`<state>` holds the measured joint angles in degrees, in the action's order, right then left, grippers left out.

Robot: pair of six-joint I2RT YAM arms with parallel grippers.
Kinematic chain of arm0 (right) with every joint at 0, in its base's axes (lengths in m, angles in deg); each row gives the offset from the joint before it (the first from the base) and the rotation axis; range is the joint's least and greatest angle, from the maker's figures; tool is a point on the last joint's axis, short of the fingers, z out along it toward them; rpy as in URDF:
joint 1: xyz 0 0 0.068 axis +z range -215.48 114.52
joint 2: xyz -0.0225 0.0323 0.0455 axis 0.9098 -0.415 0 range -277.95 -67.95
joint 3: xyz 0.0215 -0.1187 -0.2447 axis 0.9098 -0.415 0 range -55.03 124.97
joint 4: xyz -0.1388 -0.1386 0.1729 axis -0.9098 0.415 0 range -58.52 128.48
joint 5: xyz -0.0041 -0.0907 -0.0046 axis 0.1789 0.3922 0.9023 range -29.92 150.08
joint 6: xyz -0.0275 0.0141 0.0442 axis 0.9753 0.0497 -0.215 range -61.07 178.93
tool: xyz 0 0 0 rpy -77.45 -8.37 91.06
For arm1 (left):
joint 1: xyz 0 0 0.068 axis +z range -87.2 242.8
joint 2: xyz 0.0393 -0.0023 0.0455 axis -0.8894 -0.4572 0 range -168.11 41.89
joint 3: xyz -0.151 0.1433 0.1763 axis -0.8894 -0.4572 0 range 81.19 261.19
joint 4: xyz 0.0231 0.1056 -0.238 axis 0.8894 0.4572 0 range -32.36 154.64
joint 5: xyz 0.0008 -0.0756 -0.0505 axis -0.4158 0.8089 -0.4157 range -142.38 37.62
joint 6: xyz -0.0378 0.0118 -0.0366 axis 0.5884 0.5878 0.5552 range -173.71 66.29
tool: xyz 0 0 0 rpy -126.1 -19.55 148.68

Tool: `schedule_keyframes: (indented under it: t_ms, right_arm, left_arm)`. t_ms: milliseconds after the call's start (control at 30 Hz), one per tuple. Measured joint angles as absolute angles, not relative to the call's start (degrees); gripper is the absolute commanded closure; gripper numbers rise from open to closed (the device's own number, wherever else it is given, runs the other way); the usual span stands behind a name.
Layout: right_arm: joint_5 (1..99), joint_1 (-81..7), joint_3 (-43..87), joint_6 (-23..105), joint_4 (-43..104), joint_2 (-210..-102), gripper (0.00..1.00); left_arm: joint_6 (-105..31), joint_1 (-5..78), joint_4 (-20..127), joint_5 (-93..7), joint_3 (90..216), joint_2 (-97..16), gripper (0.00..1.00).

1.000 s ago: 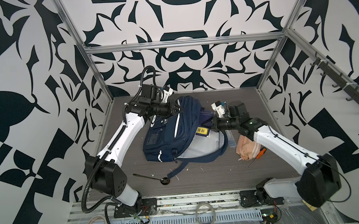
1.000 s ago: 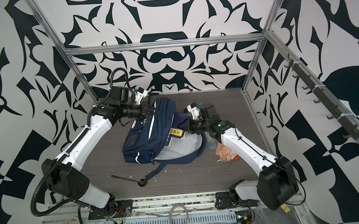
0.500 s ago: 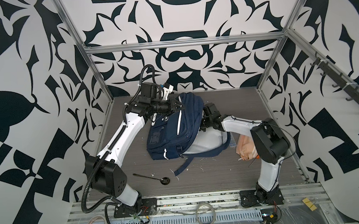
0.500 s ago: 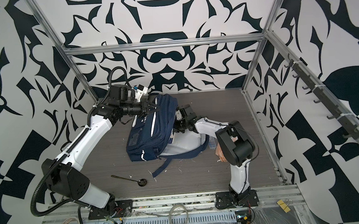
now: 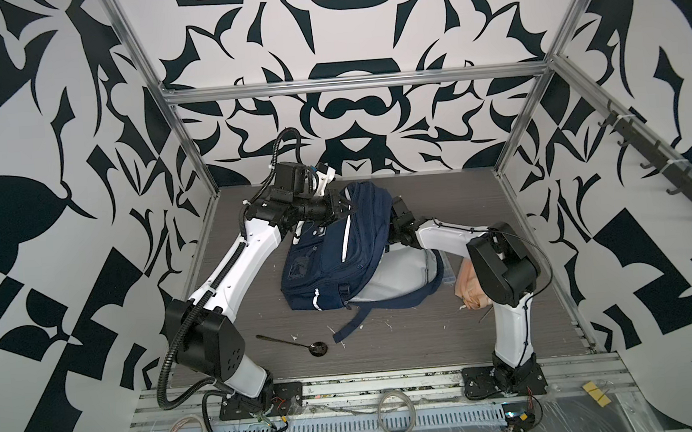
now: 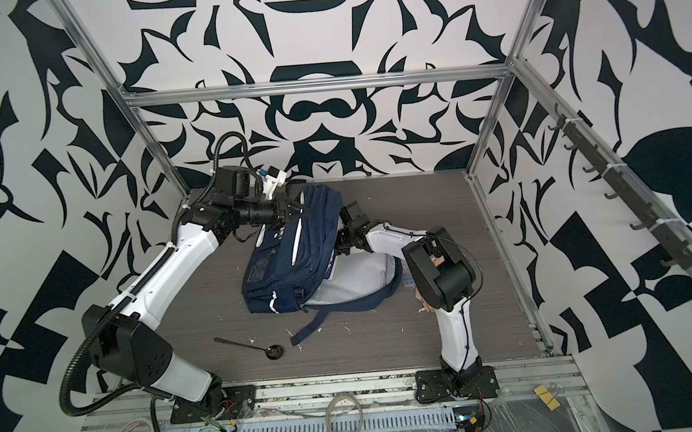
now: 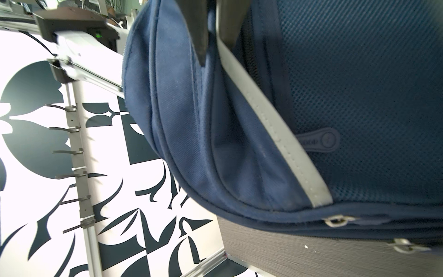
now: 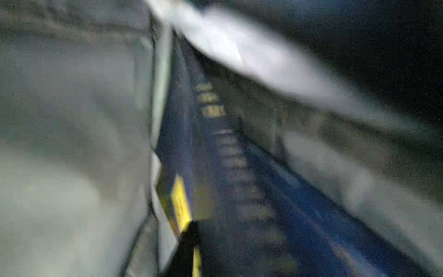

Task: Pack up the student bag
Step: 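Open the right gripper and withdraw it from the backpack while left holds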

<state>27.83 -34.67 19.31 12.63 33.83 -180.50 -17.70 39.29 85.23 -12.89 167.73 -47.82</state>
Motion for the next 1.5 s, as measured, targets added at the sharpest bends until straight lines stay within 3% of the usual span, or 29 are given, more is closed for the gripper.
schedule_keyframes:
  t_ms: [133,233,333,600,800,933,1300,1367,1500]
  right_arm:
    - [29.54,-34.34,16.52,13.59,38.97,-174.77,0.17]
    - [30.83,-34.26,16.1,14.55,41.24,-171.01,0.04]
    - [32.55,-34.28,15.6,15.51,43.95,-167.01,0.0]
    - [39.72,-36.77,10.66,17.48,54.72,-153.62,0.0]
    - [44.01,-46.08,-1.1,16.71,62.24,-135.78,0.0]
    - [46.65,-48.99,-1.69,19.95,67.9,-126.62,0.0]
    - [47.63,-46.85,2.35,27.99,72.49,-124.98,0.01]
    - [48.33,-44.9,2.9,28.69,72.78,-125.73,0.01]
    - [50.41,-39.06,5.43,30.62,73.04,-128.87,0.01]
  left_arm:
    - [-17.79,39.09,84.86,-13.68,166.94,-47.82,1.0]
    - [-17.76,39.05,84.42,-14.09,165.94,-47.82,1.0]
    - [-17.81,39.05,84.42,-14.77,165.21,-47.82,1.0]
    - [-19.47,39.05,84.88,-15.76,165.13,-47.82,1.0]
    - [-20.93,38.87,84.86,-16.13,165.15,-49.2,1.0]
    - [-21.41,36.86,84.07,-17.96,165.3,-53.7,1.0]
    - [-22.49,30.13,83.35,-25.09,171.27,-71.12,0.9]
    - [-22.53,30.0,83.53,-25.92,172.41,-72.39,0.84]
    - [-22.99,30.17,84.31,-27.54,174.64,-73.57,0.4]
